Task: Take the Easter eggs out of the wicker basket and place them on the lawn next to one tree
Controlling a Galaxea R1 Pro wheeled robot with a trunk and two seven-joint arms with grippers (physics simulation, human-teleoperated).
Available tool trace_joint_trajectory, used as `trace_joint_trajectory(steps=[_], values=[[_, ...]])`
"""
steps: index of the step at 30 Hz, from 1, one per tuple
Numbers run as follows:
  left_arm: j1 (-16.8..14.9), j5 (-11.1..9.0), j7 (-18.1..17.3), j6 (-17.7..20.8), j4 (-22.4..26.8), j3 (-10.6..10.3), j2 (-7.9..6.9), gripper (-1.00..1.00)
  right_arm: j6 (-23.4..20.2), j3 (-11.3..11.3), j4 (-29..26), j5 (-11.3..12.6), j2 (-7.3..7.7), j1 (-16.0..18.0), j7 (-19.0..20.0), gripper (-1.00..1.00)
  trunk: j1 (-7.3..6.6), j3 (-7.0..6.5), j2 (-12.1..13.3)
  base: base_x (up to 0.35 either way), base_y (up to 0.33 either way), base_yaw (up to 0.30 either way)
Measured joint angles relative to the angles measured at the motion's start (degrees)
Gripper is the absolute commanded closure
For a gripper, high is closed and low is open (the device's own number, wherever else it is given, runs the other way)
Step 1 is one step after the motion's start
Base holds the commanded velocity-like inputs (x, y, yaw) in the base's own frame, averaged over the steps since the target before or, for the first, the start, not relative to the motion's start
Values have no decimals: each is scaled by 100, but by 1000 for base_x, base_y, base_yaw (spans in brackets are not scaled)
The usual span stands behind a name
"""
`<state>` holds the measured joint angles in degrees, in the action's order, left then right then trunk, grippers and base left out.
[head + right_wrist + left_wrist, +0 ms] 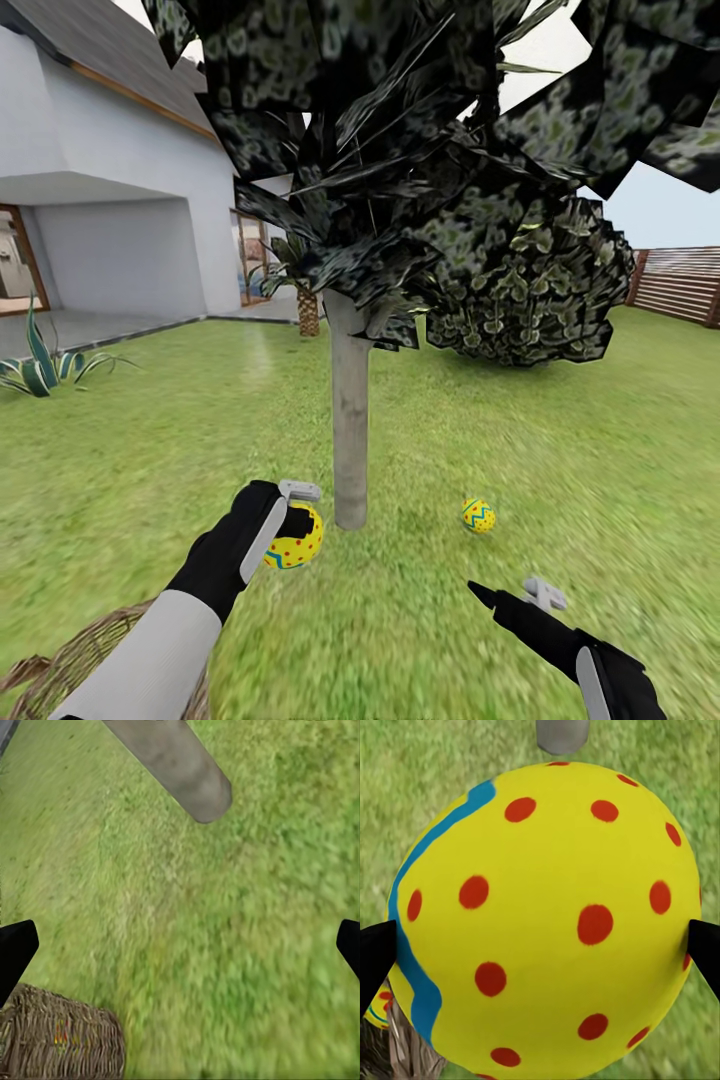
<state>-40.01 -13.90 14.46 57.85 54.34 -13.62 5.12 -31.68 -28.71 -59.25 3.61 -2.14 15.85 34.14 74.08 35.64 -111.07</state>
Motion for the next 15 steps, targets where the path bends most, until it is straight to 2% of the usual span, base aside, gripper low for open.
trace_joint_trajectory(steps=[6, 15], values=[[-2, 0, 0, 0, -5, -101, 0, 100, 2, 0, -5, 20, -7, -1, 13, -100, -132, -65, 241, 0, 0, 0], [-3, -7, 0, -103, -136, -113, 8, 100, 7, 1, -11, 22, -7, -4, 21, -100, -330, -222, 601, 0, 0, 0]])
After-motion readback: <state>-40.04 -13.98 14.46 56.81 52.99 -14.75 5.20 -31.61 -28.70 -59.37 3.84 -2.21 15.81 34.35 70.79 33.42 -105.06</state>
